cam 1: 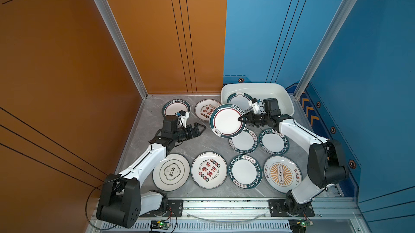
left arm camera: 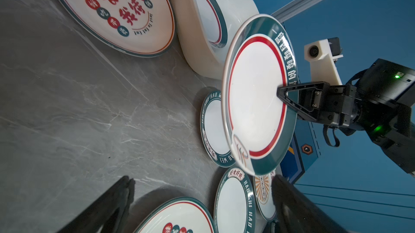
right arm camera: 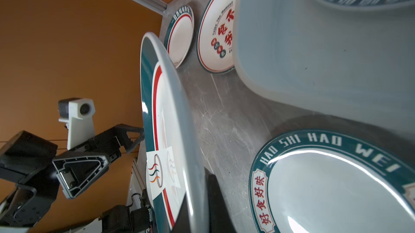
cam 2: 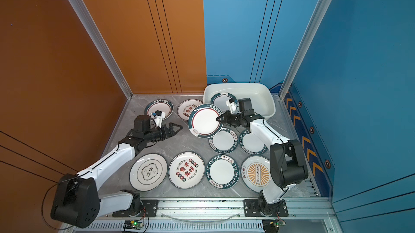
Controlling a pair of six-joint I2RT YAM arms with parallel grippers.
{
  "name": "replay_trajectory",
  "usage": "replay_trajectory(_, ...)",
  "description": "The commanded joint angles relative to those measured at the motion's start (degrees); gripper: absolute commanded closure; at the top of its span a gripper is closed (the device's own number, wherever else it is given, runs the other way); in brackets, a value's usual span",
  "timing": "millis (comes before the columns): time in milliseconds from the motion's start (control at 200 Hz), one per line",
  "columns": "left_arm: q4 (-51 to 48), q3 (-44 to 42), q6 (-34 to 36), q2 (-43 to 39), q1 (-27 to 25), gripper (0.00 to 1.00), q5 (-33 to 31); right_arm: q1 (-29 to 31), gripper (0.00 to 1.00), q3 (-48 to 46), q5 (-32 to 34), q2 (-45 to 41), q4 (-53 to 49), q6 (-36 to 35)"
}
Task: Place the plates into the plastic bin on the countertop
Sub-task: 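Carry the plate into the white bin with right gripper while left gripper withdraws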
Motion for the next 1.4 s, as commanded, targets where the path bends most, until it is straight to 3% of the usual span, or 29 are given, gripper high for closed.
replay_trajectory(0, 4.41, -4.39, -2.68, -2.32, 1.73, 0.02, -4.33, -2.73, 1.0, 4.92, 1.58, 1.37, -0.81, 2.29)
replay_trajectory(110, 5.38, -6.14, -3.48, -2.66, 3.69, 0.02, -4.94, -4.77, 1.0, 9.92, 4.92, 3.44, -3.19, 2.51)
replay_trajectory(350, -2.87, -4.45, -0.67, -2.69, 4.87, 0.02, -10.67, -7.46, 1.0, 22.68, 13.53, 13.99, -8.13, 3.68)
replay_trajectory(866, -2.61, -7.39, -0.21, -4.02, 8.13, 0.02, -9.66, -10.52, 1.0, 48.92, 17.26, 36.52, -18.98, 4.85)
replay_trajectory(1397, -2.2, -7.75, -0.39, -4.33, 9.28, 0.02, -9.01, -9.72, 1.0, 55.07, 19.93, 43.86, -23.04, 4.36)
